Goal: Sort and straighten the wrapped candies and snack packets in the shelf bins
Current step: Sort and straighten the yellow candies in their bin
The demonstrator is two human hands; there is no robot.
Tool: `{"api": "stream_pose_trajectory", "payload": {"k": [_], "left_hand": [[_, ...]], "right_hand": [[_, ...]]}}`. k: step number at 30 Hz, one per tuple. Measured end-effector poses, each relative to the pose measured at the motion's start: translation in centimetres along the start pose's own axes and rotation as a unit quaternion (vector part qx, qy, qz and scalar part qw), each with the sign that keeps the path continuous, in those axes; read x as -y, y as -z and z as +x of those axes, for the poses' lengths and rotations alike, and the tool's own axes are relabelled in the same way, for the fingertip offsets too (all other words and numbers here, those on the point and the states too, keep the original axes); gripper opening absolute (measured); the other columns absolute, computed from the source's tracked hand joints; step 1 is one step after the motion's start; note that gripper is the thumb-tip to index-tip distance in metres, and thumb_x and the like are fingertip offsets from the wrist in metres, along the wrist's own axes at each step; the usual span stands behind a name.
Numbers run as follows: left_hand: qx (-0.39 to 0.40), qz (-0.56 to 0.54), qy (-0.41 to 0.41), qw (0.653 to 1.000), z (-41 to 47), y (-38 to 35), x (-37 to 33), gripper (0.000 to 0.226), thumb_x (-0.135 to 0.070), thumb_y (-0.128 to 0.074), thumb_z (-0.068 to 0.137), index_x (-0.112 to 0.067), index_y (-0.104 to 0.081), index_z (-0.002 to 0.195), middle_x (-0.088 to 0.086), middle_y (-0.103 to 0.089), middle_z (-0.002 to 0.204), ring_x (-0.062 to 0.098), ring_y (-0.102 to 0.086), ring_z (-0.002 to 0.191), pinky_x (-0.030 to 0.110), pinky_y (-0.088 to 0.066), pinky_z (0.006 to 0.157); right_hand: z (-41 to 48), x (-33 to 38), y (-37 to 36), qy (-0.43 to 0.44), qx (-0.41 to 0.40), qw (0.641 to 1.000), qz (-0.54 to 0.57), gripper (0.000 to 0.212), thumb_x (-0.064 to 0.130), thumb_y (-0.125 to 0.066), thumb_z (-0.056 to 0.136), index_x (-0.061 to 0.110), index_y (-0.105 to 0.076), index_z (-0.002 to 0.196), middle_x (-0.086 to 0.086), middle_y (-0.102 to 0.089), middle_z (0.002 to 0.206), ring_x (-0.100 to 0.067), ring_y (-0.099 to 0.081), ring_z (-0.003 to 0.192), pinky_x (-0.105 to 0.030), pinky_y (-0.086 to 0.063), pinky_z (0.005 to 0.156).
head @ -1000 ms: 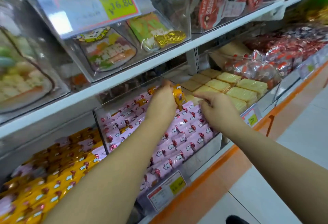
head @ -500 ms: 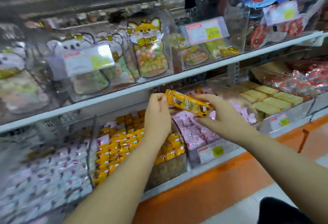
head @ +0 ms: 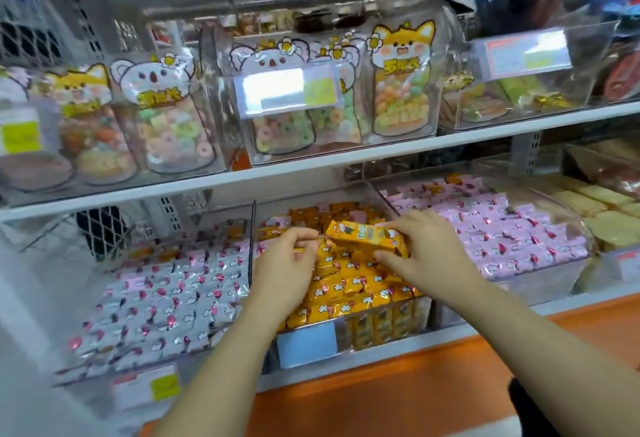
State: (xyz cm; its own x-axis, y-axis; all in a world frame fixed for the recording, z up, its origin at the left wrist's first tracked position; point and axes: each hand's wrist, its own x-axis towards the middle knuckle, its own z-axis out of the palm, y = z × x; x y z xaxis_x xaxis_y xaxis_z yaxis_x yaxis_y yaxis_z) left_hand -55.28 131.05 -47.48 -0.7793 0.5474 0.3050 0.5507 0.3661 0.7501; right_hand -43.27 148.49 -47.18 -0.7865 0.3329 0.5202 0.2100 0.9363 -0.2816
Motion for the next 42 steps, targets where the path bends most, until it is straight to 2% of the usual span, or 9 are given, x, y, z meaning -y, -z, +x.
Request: {"api": "stream_pose_trajectory", "payload": {"k": [4, 9, 14, 19, 24, 28, 32, 39, 42], "left_hand": [[0.033, 0.023, -0.001, 0.999, 0.0, -1.1, 0.4, 0.015, -0.025, -0.049, 0.097, -0.033, -0.056, 0.108, -0.012, -0.061, 0.100, -0.003, -0.055, 0.077, 0.006, -0.042, 0.054], [0.022, 0.047, -0.033, 0.998, 1.8, -2.4, -1.0, 0.019, -0.024, -0.049, 0.097, -0.030, -0.059, 0.112, -0.013, -0.060, 0.111, 0.003, -0.056, 0.092, 0.019, -0.048, 0.074], [0.032, 0.066, -0.060, 0.996, 4.1, -4.9, -1.9, 0.021, -0.020, -0.050, 0.096, -0.024, -0.061, 0.113, -0.010, -0.061, 0.116, 0.000, -0.051, 0.096, 0.007, -0.036, 0.070], [0.065, 0.094, -0.075, 0.991, 6.6, -8.5, -3.3, 0.023, -0.021, -0.054, 0.093, -0.021, -0.062, 0.115, -0.006, -0.064, 0.114, 0.007, -0.057, 0.100, 0.023, -0.046, 0.086], [0.109, 0.147, -0.009, 0.983, 9.6, -10.7, -3.2, 0.038, -0.023, -0.061, 0.088, -0.021, -0.059, 0.126, 0.001, -0.062, 0.124, 0.020, -0.060, 0.106, 0.037, -0.051, 0.090], [0.089, 0.211, 0.016, 0.973, 10.2, -12.0, -3.3, 0.017, -0.024, -0.062, 0.088, -0.023, -0.069, 0.103, 0.002, -0.067, 0.109, 0.021, -0.062, 0.094, 0.035, -0.052, 0.081], [0.055, 0.231, 0.005, 0.971, 10.1, -12.3, -3.6, 0.008, -0.026, -0.056, 0.093, -0.026, -0.058, 0.086, 0.003, -0.067, 0.101, 0.021, -0.059, 0.091, 0.031, -0.045, 0.075], [-0.073, 0.165, -0.052, 0.982, 8.3, -11.5, -4.5, 0.020, -0.024, -0.043, 0.099, -0.013, -0.058, 0.107, 0.008, -0.066, 0.099, 0.025, -0.062, 0.090, 0.036, -0.051, 0.074], [-0.073, 0.174, -0.070, 0.979, 8.1, -10.8, -4.9, 0.021, -0.024, -0.040, 0.101, -0.011, -0.054, 0.107, 0.010, -0.066, 0.097, 0.028, -0.063, 0.089, 0.040, -0.053, 0.076]], "right_hand": [[-0.3, -0.8, -1.9, -0.025, 0.021, 0.999, -0.036, 0.064, 0.066, -0.047, 0.068, 0.014, -0.073, 0.096, -0.006, -0.064, 0.096, -0.031, -0.056, 0.094, -0.045, -0.042, 0.084], [0.3, -0.8, -2.8, -0.031, 0.060, 0.997, -0.024, 0.085, 0.085, -0.023, 0.068, 0.029, -0.065, 0.115, -0.001, -0.052, 0.129, -0.024, -0.042, 0.124, -0.051, -0.029, 0.106], [0.4, -3.5, -1.0, -0.098, -0.034, 0.992, 0.066, 0.043, 0.041, -0.063, 0.085, 0.015, -0.064, 0.119, -0.006, -0.061, 0.121, -0.024, -0.055, 0.111, -0.034, -0.041, 0.092], [-0.7, -5.8, -1.3, -0.107, 0.024, 0.986, 0.126, 0.023, 0.041, -0.062, 0.086, 0.031, -0.070, 0.105, 0.020, -0.061, 0.076, -0.002, -0.055, 0.075, -0.015, -0.037, 0.059], [-0.6, -6.2, -1.1, -0.120, 0.047, 0.976, 0.176, 0.025, 0.040, -0.062, 0.085, 0.035, -0.067, 0.109, 0.028, -0.053, 0.070, 0.003, -0.054, 0.069, -0.020, -0.044, 0.061], [-0.6, -6.4, -0.9, -0.121, 0.058, 0.974, 0.184, 0.030, 0.042, -0.061, 0.085, 0.034, -0.065, 0.114, 0.029, -0.050, 0.075, 0.009, -0.049, 0.066, -0.014, -0.042, 0.062], [-0.8, -6.3, -0.6, -0.125, 0.063, 0.970, 0.201, 0.031, 0.041, -0.060, 0.087, 0.032, -0.064, 0.116, 0.027, -0.053, 0.078, 0.012, -0.045, 0.053, -0.020, -0.050, 0.068], [-1.0, -6.1, -0.6, -0.139, 0.061, 0.965, 0.213, 0.033, 0.042, -0.060, 0.086, 0.031, -0.063, 0.117, 0.027, -0.052, 0.079, 0.022, -0.046, 0.048, -0.020, -0.051, 0.070], [-1.0, -6.0, -0.6, -0.129, 0.054, 0.971, 0.195, 0.034, 0.043, -0.059, 0.087, 0.030, -0.063, 0.118, 0.023, -0.060, 0.088, 0.014, -0.047, 0.053, -0.005, -0.040, 0.063]]}}
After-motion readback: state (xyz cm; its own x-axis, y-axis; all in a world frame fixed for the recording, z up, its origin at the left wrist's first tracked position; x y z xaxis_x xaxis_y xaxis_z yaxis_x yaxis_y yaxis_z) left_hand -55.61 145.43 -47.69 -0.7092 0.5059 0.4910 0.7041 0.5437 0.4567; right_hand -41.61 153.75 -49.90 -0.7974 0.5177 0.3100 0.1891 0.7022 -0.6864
